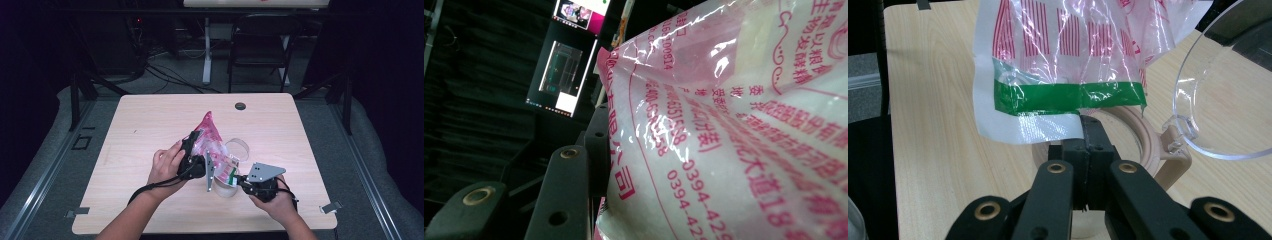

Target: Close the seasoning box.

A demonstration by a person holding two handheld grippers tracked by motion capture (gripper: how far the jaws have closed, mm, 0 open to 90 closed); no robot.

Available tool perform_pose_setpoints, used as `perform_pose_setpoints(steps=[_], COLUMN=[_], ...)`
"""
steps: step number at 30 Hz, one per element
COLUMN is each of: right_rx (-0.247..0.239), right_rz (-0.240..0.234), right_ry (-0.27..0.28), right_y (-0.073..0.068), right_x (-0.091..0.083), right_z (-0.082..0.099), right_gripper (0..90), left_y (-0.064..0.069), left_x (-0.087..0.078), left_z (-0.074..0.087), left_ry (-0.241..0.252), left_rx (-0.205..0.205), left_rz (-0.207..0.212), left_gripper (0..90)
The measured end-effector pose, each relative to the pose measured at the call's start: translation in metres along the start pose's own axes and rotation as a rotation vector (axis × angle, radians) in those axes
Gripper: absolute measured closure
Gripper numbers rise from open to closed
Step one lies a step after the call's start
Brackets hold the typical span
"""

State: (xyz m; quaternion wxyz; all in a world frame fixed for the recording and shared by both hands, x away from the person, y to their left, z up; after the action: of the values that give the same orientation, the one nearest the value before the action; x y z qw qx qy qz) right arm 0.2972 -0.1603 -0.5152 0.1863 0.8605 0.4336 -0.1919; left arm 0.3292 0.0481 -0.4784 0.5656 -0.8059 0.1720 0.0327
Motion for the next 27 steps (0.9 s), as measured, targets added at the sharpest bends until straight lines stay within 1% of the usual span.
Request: perform_pose_setpoints(steps=[5, 12, 16, 27], right_rx=[0.002, 0.003, 0.004, 0.005], right_rz=[0.006, 0.007, 0.002, 0.0], right_ry=[0.0, 0.0, 0.002, 0.002], right_y=[0.0005, 0.0012, 0.0007, 0.0005], right_x=[-0.0003, -0.0004, 0.0001, 0.0002], right_z=[0.0001, 0.0004, 0.0004, 0.0004], right_gripper=[90.0, 90.0, 90.0, 90.0], left_y=[0.0, 0.0005, 0.0, -0.0006], left_x=[-0.0005, -0.0009, -0.001, -0.0012], left_z=[-0.001, -0.0009, -0.0008, -0.0019], left_ry=[0.004, 0.005, 0.003, 0.006], left_rx=[0.006, 0.003, 0.014, 0.02], left_rz=[-0.002, 0.002, -0.001, -0.003], left_gripper=[60.0, 60.2, 60.3, 60.3])
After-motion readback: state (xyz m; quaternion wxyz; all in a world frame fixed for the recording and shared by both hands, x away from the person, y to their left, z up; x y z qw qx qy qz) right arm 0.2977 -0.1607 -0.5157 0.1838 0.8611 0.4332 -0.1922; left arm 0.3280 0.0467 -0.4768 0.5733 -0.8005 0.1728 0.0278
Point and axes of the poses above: each handheld gripper's, and its own axes: x roughly forward along the jaws, z roughly out of its underside, y roughly to its right, the point moved 2 cm from there along x, roughly forward along the jaws, and after that the axes turned 5 degrees about z, right-handed, at the moved point
